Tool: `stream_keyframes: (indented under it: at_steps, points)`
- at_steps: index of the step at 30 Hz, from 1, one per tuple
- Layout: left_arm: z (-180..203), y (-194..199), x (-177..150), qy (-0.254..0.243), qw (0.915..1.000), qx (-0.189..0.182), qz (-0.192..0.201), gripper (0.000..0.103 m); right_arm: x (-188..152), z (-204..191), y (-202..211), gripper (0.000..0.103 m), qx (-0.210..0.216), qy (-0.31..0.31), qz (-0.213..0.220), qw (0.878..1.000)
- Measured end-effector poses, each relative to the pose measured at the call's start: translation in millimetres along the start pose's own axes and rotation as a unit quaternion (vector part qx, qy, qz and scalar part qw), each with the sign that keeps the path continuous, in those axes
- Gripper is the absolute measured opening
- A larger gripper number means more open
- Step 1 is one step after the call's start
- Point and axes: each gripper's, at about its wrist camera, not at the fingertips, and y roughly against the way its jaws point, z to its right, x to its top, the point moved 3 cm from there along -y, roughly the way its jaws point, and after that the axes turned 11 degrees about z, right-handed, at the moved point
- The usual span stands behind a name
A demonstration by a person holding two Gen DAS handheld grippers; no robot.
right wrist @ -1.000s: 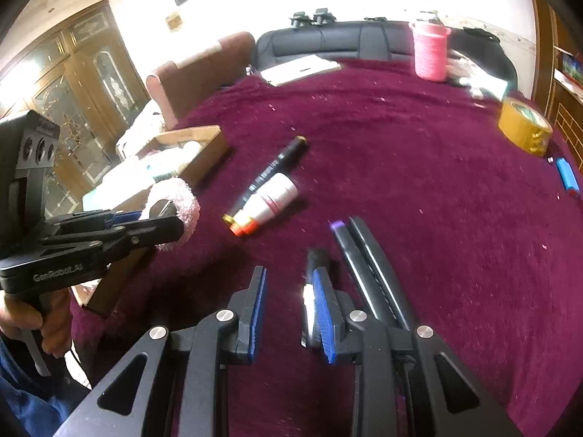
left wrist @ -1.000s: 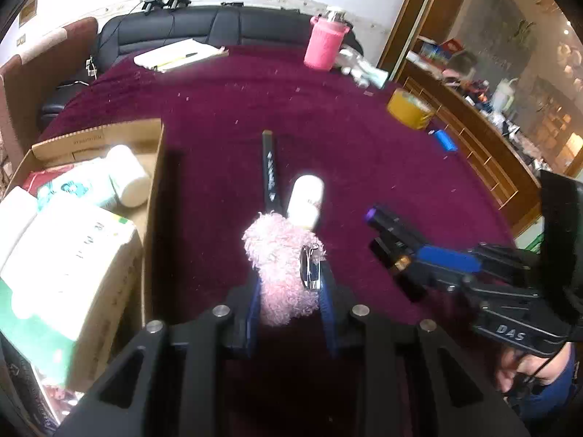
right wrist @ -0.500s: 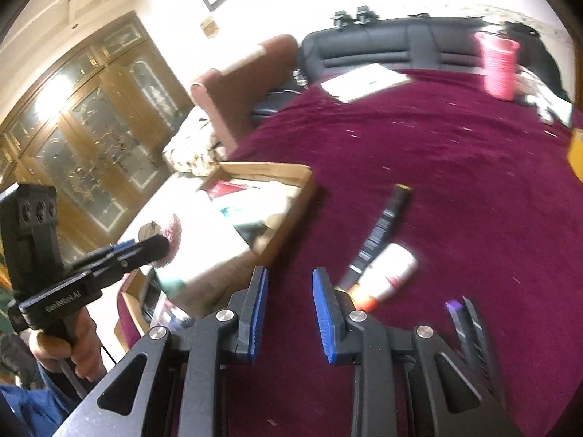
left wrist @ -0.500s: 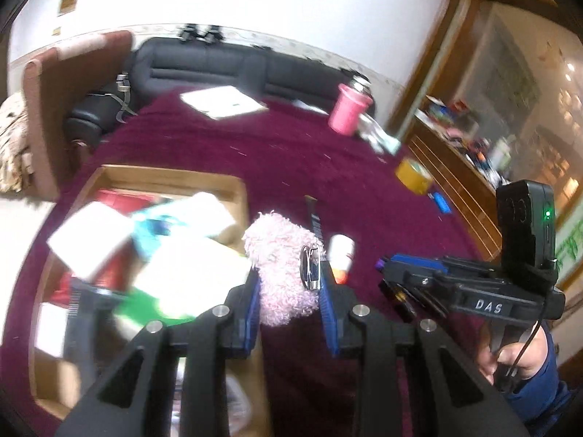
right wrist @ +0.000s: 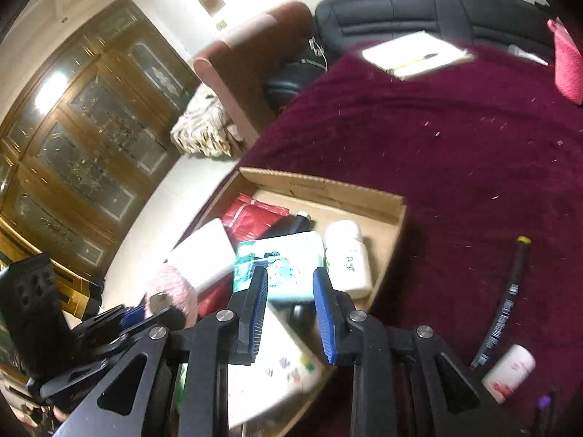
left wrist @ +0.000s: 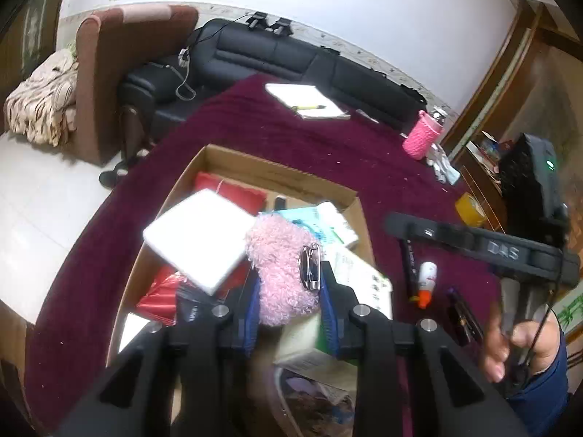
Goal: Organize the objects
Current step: 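Carry the pom-pom to the tray with the left tool while the right tool carries the marker, then release the pom-pom into the tray with the left tool while the right tool releases the marker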
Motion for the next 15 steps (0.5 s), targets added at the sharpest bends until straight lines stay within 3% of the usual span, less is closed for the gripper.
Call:
stream_keyframes:
  at_steps: [8, 10, 15]
  points:
    - [-9.7, -9.9, -3.7, 0.010, 0.9999, -0.002, -0.010, 0.029, -5.9, 1.3, -23.8, 0.030, 0.000, -0.012, -0.024, 1.000]
    - [-8.6, -11.6, -4.0, 0.007, 0.9999, -0.002, -0.012, 0.029, -4.8, 2.2, -17.9, 0.036, 0.006, -0.016, -0.021, 1.000]
    - [-4.7, -14.7, -6.0, -0.005, 0.9998, 0.008, -0.018, 0.046, 0.8, -0.5, 4.1, 0.064, 0.023, -0.017, -0.002, 1.000]
